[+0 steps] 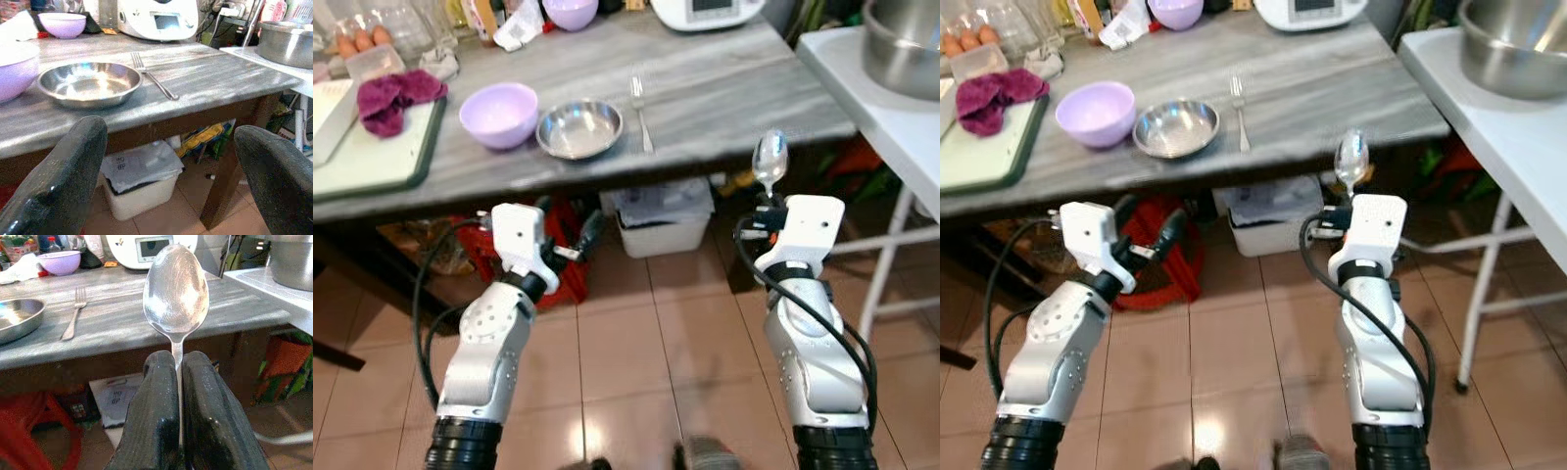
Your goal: Setting the table
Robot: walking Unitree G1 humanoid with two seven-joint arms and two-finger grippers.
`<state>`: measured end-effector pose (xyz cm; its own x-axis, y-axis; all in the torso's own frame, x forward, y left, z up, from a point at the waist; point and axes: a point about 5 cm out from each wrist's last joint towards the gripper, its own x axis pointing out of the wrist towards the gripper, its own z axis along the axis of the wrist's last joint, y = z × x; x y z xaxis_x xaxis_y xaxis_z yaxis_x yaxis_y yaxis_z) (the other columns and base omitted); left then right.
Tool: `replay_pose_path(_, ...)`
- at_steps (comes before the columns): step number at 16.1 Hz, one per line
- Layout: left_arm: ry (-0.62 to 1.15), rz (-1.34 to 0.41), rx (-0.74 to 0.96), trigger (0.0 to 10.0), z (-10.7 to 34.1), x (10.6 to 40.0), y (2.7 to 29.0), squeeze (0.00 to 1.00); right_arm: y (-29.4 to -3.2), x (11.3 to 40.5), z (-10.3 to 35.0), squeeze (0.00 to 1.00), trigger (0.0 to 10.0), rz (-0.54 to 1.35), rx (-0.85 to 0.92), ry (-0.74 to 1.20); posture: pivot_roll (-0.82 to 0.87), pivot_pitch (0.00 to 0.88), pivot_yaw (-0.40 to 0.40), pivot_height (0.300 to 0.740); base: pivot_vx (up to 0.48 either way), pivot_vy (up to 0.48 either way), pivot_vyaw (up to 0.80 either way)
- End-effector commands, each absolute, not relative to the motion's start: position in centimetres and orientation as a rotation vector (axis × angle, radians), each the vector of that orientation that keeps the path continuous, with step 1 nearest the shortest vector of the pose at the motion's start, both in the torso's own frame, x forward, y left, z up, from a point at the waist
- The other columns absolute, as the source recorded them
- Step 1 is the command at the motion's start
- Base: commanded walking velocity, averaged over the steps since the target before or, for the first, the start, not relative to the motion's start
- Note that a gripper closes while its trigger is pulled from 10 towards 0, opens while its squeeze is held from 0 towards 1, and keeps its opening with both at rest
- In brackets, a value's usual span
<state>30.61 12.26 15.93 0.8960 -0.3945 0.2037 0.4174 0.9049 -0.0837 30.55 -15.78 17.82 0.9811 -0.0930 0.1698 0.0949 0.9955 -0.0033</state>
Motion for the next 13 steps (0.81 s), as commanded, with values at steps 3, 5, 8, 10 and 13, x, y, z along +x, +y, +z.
replay_pose_path(3,-0.180,-0.429,-0.118,10.0,16.0,30.5,12.1,0.00,-16.1,30.4,18.0,0.00,10.0,-0.112,-0.011,-0.182,-0.16,0.201,0.085,0.740,0.480,0.000,0.45)
replay_pose_path(5,-0.182,-0.398,-0.097,10.0,16.0,30.4,12.4,0.00,-16.2,30.3,17.9,0.00,10.0,-0.115,-0.011,-0.180,-0.16,0.201,0.085,0.740,0.414,0.000,0.00)
replay_pose_path(8,-0.202,-0.318,-0.038,10.0,16.3,30.0,13.3,0.00,-16.3,30.1,17.8,0.00,10.0,-0.120,-0.015,-0.180,-0.16,0.201,0.089,0.740,0.081,0.000,0.00)
replay_pose_path(10,-0.223,-0.336,-0.008,10.0,16.5,28.7,13.5,0.00,-16.4,29.8,17.9,0.00,10.0,-0.127,-0.040,-0.197,-0.15,0.197,0.089,0.740,0.000,0.000,0.00)
replay_pose_path(13,-0.209,-0.326,0.047,10.0,16.0,27.5,14.4,0.00,-16.9,29.5,17.8,0.00,10.0,-0.160,-0.056,-0.203,-0.15,0.194,0.090,0.740,0.000,0.000,0.00)
